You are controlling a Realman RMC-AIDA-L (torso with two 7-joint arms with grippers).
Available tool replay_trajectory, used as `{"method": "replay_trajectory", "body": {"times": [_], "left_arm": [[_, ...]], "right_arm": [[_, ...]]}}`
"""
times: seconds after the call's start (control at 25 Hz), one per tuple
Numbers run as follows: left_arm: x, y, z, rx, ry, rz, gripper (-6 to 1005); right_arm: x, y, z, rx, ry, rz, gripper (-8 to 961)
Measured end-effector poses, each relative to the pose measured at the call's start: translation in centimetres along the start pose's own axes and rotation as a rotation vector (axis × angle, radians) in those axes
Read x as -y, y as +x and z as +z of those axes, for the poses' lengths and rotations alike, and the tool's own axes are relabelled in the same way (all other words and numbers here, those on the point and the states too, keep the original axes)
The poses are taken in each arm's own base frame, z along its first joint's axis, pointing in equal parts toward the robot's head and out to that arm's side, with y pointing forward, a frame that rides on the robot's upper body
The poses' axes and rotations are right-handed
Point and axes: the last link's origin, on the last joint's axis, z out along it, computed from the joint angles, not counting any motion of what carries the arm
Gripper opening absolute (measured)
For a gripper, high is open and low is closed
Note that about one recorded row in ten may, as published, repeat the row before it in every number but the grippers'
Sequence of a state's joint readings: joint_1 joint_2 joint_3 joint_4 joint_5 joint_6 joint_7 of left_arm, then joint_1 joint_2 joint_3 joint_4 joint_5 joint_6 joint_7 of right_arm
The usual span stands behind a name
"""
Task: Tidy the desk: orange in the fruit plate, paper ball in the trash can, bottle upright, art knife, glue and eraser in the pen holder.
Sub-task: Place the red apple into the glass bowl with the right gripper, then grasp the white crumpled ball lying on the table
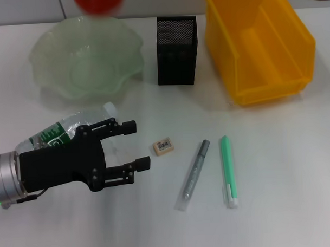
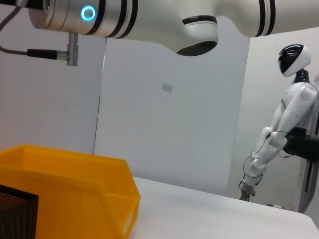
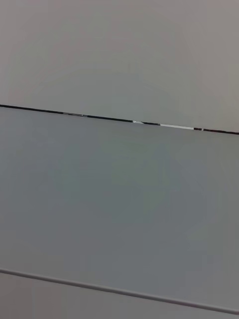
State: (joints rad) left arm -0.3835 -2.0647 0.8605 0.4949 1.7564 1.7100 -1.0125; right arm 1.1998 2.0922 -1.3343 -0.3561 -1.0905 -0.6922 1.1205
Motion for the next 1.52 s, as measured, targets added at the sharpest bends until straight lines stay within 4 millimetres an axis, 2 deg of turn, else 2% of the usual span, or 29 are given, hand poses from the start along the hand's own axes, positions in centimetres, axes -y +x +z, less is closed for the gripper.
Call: {"method": "replay_trajectory", "body": {"times": [0.4,0.6,0.72,0.8,0.84,0.88,1.0,1.04,1.08,1.16,1.32,1.52], "left_arm": [[-0.1,-0.2,-0.1,0.000,0.004,-0.006,781],[-0.2,-0.3,-0.1,0.001,0.001,-0.009,781],[-0.3,-0.3,-0.1,0.005,-0.004,-0.009,781],[-0.3,-0.3,-0.1,0.007,-0.005,-0.010,780],[-0.4,-0.4,-0.1,0.008,-0.006,-0.010,780],[-0.4,-0.4,-0.1,0.008,-0.006,-0.011,780],[-0.3,-0.4,-0.1,0.012,-0.004,-0.012,780],[-0.3,-0.4,-0.1,0.012,-0.003,-0.013,780],[-0.2,-0.4,-0.2,0.014,0.000,-0.015,780],[-0.1,-0.4,-0.3,0.016,0.006,-0.019,780],[-0.1,-0.4,-0.5,0.021,0.010,-0.019,780],[0.0,-0.5,-0.8,0.029,0.010,-0.025,780]], "right_arm": [[0.1,0.1,-0.1,0.002,0.007,0.007,496],[0.3,0.4,-0.5,0.011,0.013,0.037,594],[0.4,0.7,-1.7,0.048,-0.001,0.077,652],[0.2,1.0,-3.3,0.097,-0.037,0.122,675],[0.1,1.3,-5.2,0.142,-0.075,0.163,678],[0.1,1.3,-5.2,0.142,-0.075,0.163,681],[-0.7,2.6,-8.7,0.196,-0.151,0.238,690],[-1.2,3.6,-10.8,0.216,-0.197,0.278,693],[-1.2,3.6,-10.8,0.216,-0.197,0.278,696],[-1.8,4.9,-13.8,0.224,-0.253,0.311,702],[-2.8,7.5,-18.6,0.167,-0.348,0.392,713],[-3.9,11.3,-24.1,0.136,-0.304,0.500,728]]}}
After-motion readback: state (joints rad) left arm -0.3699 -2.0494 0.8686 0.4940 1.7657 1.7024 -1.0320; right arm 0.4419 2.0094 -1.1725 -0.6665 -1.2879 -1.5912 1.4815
